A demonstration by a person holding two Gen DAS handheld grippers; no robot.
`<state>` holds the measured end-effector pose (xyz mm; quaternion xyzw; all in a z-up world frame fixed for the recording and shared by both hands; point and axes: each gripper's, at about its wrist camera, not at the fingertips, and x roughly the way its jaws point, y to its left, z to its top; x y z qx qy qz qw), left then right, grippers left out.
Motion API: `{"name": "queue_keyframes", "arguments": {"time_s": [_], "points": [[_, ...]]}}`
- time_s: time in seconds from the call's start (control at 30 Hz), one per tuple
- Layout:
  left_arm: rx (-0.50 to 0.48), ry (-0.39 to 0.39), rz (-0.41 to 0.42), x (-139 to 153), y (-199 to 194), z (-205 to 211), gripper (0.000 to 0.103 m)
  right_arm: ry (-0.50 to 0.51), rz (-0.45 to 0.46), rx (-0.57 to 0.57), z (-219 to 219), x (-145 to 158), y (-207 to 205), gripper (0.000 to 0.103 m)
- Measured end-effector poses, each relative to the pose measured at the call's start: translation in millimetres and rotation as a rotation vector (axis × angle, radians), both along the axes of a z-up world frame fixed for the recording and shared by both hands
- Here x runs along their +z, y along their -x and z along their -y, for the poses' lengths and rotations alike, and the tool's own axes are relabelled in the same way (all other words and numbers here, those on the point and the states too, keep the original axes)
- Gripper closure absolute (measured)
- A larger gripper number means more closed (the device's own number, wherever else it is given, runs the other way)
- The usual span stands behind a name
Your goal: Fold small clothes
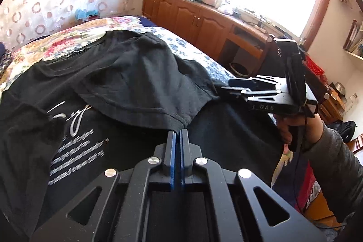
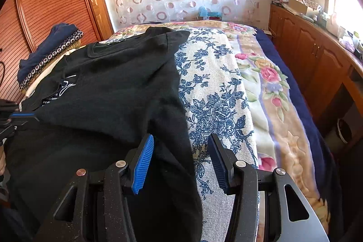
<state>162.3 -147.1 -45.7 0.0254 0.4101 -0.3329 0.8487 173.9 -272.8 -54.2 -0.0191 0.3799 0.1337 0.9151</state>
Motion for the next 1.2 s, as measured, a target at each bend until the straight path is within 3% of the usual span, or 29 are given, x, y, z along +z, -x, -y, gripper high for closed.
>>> {"name": "queue_keyframes", "arguments": {"time_s": [0.3, 0.4, 0.5, 0.53, 0.6, 0.9, 1.2], "points": [[0.047, -0.030, 0.002, 2.4, 9.2, -27.7, 0.097, 0.013, -0.001, -0.002, -1.8, -0.3, -0.3, 0.051], [0.079, -0.044, 0.047, 7.8, 14.5, -41.5, 0.067, 0.007, -0.001, -0.002, -1.3, 0.1, -1.0, 0.051], [0.132, -0.061, 0.100, 15.2, 18.7, -60.3, 0.050, 0.007, -0.001, -0.002, -0.9, 0.2, -1.1, 0.051], [0.160, -0.076, 0.123, 17.0, 19.1, -66.0, 0.033, 0.007, -0.001, -0.002, -0.9, 0.2, -1.1, 0.051], [0.207, -0.091, 0.191, 22.5, 20.5, -83.2, 0.018, 0.006, -0.001, -0.002, -0.8, 0.2, -1.0, 0.051], [0.344, -0.115, 0.197, 28.8, 1.8, -147.8, 0.016, 0.012, -0.001, -0.001, -0.1, -0.2, -0.9, 0.051], [0.415, -0.149, 0.166, 22.4, -5.2, -185.6, 0.016, 0.014, -0.001, -0.001, 0.0, -0.2, -0.9, 0.051]]}}
